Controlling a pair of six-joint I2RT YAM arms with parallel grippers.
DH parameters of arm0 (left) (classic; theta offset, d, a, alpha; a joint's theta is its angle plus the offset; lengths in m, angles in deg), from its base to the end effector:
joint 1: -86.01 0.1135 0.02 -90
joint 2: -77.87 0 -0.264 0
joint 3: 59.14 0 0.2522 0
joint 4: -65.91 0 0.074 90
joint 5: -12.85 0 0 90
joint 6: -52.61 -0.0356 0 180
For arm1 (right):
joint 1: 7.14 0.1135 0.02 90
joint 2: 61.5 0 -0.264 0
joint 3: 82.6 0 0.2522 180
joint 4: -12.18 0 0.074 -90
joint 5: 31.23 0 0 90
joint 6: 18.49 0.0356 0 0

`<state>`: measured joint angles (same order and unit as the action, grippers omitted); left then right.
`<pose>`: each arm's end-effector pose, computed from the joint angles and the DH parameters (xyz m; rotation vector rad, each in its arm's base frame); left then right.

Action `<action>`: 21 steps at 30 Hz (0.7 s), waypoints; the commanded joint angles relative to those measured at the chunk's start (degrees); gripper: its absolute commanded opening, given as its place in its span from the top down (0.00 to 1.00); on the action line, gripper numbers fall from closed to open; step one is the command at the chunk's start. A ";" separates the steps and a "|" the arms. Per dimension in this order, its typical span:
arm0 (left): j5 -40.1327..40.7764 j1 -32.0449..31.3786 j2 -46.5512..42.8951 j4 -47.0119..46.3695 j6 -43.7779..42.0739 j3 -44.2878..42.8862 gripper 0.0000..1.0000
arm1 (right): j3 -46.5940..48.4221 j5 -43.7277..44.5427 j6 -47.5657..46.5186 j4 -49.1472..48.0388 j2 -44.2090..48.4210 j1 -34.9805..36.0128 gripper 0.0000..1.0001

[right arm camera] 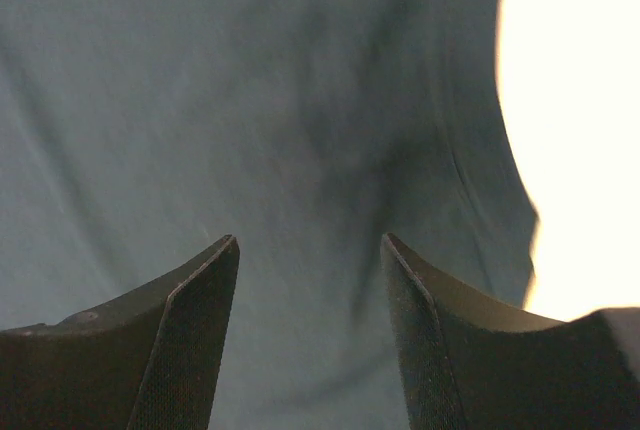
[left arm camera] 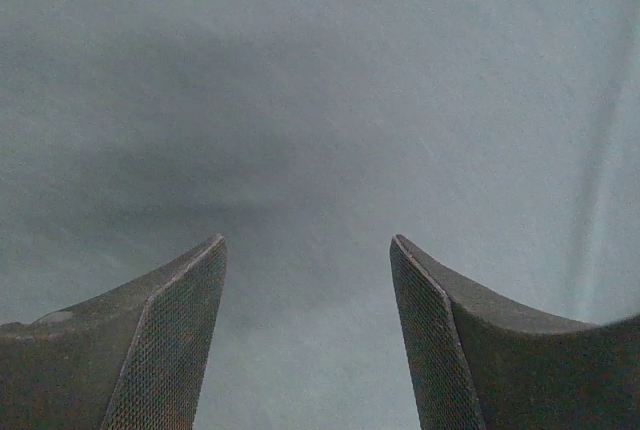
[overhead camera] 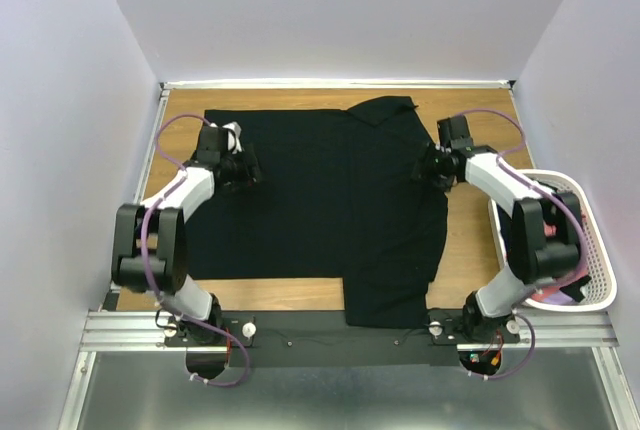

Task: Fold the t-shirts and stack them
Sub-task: Fold the tshirt

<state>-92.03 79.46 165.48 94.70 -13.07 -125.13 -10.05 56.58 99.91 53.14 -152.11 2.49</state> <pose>0.3095 -0.0447 0.2008 -0.2687 2.4756 -0.5514 0.3143 0.0547 0.2054 0.4148 2.5952 0.2848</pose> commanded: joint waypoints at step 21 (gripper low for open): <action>4.06 15.60 -0.23 -3.25 6.96 15.48 0.29 | -3.58 1.85 -1.69 -3.57 -10.22 -5.85 0.26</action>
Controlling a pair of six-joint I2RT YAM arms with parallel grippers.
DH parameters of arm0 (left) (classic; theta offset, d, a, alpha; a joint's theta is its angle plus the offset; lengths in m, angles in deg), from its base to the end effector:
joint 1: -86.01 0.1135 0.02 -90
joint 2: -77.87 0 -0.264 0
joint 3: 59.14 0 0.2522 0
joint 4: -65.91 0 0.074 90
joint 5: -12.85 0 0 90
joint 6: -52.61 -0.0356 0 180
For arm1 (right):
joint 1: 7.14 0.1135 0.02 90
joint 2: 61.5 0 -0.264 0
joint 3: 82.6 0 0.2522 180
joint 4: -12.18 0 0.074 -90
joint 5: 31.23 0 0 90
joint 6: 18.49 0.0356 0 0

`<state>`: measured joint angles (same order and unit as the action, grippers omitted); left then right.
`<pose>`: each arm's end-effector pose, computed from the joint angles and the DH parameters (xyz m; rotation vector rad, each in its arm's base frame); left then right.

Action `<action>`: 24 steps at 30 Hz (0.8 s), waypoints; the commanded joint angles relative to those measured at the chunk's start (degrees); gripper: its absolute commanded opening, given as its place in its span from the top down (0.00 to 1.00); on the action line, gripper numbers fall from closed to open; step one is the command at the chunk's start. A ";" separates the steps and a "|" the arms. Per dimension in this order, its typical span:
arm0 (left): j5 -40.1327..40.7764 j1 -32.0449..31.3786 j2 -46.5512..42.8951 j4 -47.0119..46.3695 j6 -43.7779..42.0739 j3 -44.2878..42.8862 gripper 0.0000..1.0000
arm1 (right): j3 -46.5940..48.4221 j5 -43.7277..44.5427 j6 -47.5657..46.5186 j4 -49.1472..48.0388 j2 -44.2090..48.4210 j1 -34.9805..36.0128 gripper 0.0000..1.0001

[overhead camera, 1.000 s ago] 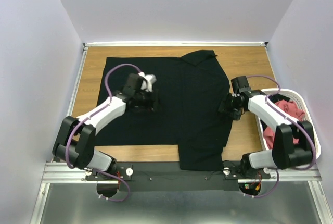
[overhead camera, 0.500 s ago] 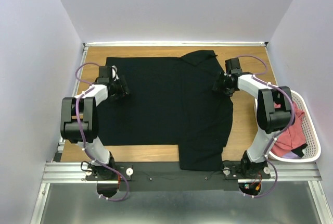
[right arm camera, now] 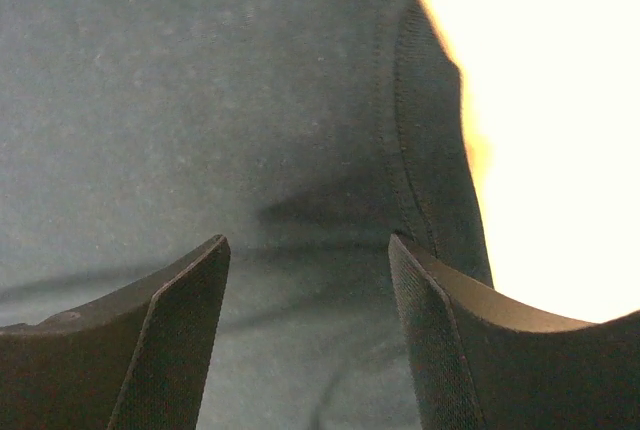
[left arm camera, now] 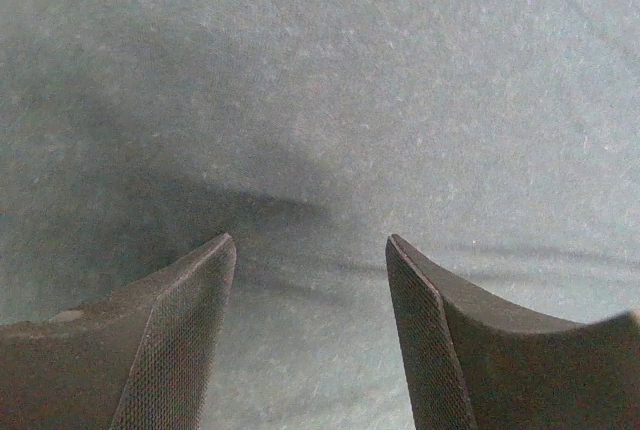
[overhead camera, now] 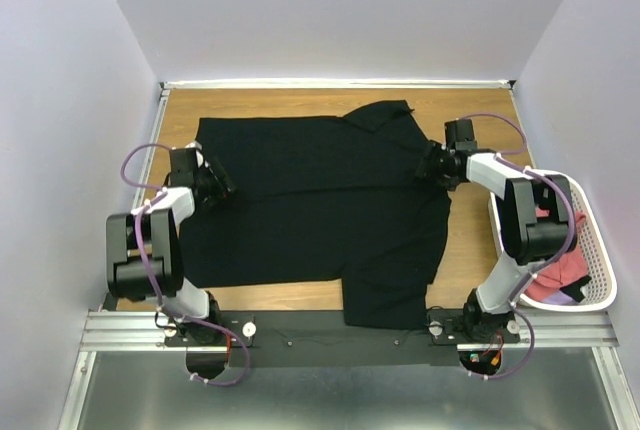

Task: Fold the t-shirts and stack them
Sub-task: Fold the tshirt

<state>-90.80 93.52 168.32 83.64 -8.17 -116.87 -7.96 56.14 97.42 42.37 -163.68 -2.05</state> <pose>0.3019 0.0313 0.1574 -0.6772 2.3771 -0.4575 0.3563 0.0334 0.1623 0.4526 2.5592 0.2584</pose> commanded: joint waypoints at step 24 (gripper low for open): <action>18.83 2.95 18.78 17.46 11.48 -38.45 0.40 | 14.71 -7.38 -3.05 5.82 -0.39 -1.13 0.26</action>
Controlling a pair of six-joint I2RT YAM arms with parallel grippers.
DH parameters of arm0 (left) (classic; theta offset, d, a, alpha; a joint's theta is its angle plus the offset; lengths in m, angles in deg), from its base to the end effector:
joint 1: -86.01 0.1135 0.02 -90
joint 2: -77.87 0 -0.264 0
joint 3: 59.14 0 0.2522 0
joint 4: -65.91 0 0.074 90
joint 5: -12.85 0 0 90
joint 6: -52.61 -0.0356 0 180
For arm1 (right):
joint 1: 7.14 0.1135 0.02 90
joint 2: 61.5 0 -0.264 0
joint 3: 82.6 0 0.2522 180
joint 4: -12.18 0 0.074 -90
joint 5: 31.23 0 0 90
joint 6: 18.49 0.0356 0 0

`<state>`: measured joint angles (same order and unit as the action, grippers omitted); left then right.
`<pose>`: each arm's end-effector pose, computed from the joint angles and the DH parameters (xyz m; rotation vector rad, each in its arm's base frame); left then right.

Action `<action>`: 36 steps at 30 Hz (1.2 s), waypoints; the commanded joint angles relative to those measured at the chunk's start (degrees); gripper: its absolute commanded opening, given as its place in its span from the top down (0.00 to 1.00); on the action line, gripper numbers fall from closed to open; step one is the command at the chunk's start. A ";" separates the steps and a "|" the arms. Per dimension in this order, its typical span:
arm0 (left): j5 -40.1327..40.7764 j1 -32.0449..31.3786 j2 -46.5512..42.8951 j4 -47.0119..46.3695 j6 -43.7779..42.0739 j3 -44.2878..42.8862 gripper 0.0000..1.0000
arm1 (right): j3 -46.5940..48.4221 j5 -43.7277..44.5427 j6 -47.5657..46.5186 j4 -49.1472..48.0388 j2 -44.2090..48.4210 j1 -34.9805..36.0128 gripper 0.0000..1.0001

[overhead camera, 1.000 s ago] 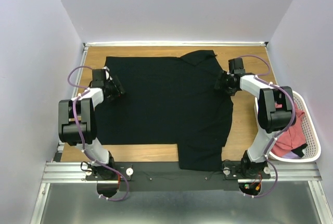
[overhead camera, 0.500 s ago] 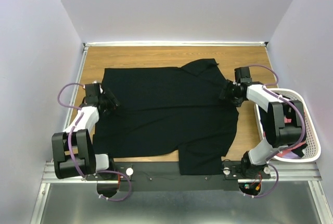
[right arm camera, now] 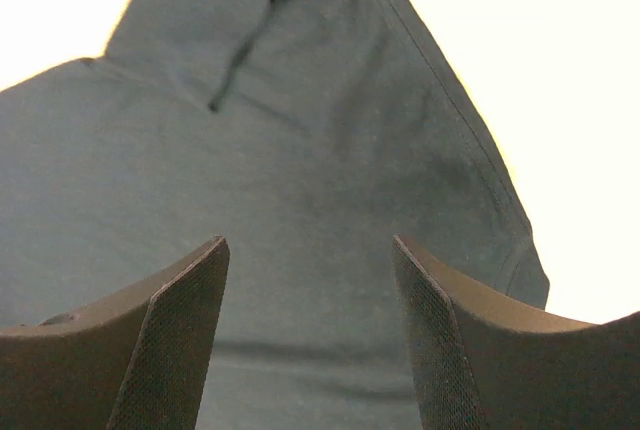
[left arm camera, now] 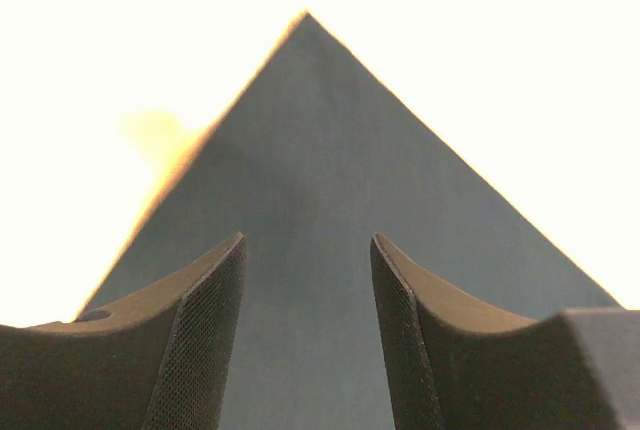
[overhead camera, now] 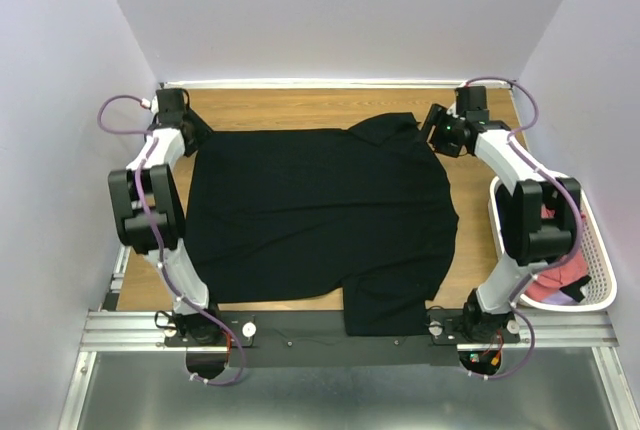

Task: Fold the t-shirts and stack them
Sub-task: Fold the tshirt

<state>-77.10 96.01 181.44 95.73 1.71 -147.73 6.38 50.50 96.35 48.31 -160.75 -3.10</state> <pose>0.3972 0.0701 0.2277 -0.9836 2.1522 -0.2465 0.3846 0.0323 0.2500 0.3662 2.3811 0.4088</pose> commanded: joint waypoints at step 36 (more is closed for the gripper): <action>8.21 -0.59 34.77 16.28 0.20 -39.34 0.55 | -3.94 -6.05 -3.31 -5.67 -7.11 1.42 0.26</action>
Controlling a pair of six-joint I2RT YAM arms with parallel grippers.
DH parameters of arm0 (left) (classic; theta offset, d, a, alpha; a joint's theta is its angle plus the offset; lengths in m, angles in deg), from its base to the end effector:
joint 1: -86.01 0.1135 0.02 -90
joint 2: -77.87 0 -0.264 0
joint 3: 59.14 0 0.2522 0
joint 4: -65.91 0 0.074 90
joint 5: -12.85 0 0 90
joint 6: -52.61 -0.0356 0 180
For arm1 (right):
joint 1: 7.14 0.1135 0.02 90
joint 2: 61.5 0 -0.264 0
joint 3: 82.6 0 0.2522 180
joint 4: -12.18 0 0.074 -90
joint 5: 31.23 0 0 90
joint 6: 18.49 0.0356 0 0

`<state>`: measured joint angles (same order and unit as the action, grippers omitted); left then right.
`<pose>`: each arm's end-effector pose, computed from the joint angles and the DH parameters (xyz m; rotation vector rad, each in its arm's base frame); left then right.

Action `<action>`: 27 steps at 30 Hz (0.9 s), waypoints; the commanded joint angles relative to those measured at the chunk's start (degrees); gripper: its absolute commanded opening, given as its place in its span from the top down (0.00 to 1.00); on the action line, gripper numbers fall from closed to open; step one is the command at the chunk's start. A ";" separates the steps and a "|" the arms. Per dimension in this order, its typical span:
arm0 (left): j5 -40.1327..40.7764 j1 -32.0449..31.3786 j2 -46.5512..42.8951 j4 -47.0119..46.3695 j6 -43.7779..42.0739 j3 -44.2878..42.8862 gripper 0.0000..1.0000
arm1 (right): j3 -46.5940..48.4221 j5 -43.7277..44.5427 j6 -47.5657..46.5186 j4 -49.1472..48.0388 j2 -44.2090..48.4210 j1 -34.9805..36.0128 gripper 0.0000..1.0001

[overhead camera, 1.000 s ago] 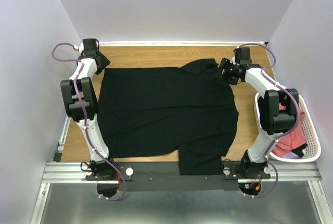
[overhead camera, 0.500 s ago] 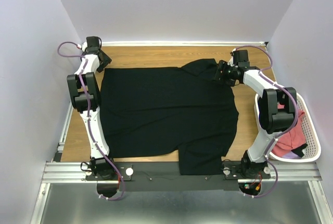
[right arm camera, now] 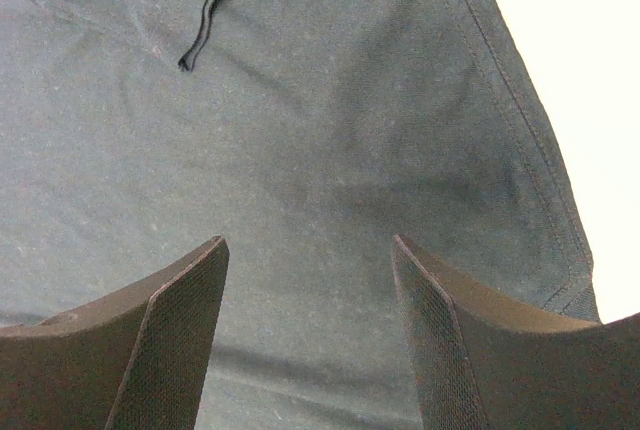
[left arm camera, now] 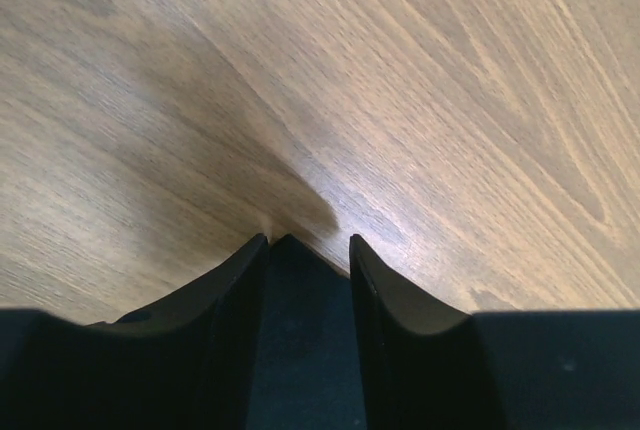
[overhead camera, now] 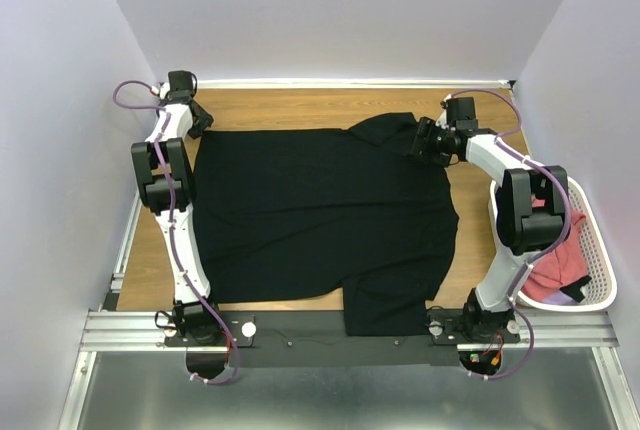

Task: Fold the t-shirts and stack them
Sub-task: Fold the tshirt

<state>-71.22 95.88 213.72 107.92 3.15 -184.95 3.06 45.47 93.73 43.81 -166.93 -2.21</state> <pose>0.5166 0.0936 0.1671 -1.0938 2.2204 -0.1014 0.3932 0.0421 0.1978 0.2745 2.4835 0.4882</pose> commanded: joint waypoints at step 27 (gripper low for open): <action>9.80 -2.13 2.49 9.37 -8.80 -2.03 1.00 | 13.24 7.41 5.46 -3.72 -8.99 -0.88 0.27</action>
<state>-63.57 93.86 214.70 112.49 -3.74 -187.03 10.27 48.97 96.22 41.97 -171.46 -2.12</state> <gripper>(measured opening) 0.008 0.739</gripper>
